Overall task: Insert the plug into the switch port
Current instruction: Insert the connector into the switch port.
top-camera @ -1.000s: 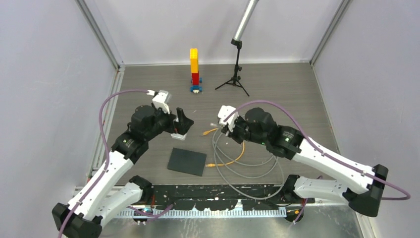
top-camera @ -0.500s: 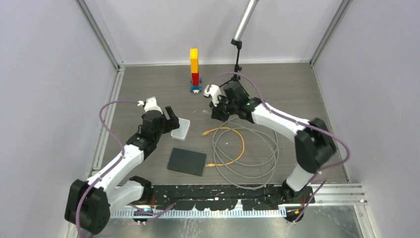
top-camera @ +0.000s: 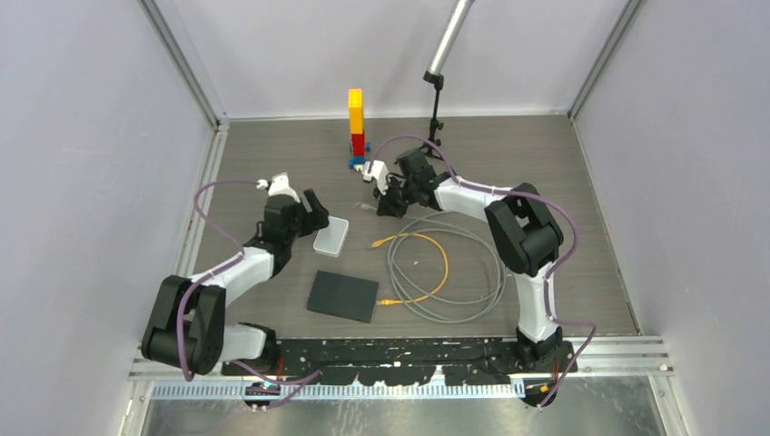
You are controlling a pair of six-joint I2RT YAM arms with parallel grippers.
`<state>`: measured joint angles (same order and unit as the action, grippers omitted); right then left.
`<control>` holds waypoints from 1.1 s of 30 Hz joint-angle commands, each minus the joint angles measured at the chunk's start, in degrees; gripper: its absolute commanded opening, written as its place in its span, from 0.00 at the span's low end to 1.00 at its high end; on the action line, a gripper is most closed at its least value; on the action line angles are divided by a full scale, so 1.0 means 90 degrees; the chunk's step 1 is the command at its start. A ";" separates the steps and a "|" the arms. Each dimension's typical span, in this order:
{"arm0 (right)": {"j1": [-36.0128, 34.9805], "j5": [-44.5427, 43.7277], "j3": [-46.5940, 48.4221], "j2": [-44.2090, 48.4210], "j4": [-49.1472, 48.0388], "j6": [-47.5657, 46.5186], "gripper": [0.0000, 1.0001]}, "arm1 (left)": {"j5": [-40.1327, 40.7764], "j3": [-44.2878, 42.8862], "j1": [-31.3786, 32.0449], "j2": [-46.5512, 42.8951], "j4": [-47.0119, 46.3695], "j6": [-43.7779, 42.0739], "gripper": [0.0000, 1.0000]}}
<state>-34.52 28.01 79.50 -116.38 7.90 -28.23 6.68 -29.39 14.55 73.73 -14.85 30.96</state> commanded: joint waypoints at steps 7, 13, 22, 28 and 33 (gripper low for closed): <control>-0.0035 0.0263 -0.0584 0.0095 -0.1342 -0.0229 0.00 | -0.0668 0.0242 -0.0015 0.0635 -0.1496 0.0037 0.75; -0.0164 0.0252 -0.0772 -0.0003 -0.1494 -0.0179 0.01 | -0.0846 0.0331 -0.0015 0.0548 -0.1320 0.0074 0.71; -0.0455 0.0104 -0.1203 0.0284 -0.1434 -0.0341 0.00 | -0.0378 0.0708 -0.0015 0.0084 -0.1153 0.0096 0.71; -0.0765 -0.0297 -0.1596 0.0435 -0.1733 0.0014 0.00 | -0.0617 0.0892 -0.0015 0.0033 -0.1340 0.0240 0.69; -0.0950 -0.0443 -0.1601 0.0492 -0.1738 0.0281 0.01 | -0.0916 0.0922 -0.0015 -0.0007 -0.1383 0.0243 0.67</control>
<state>-41.82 25.08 64.95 -113.95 -8.19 -29.30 0.60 -21.17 14.52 75.42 -23.55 32.77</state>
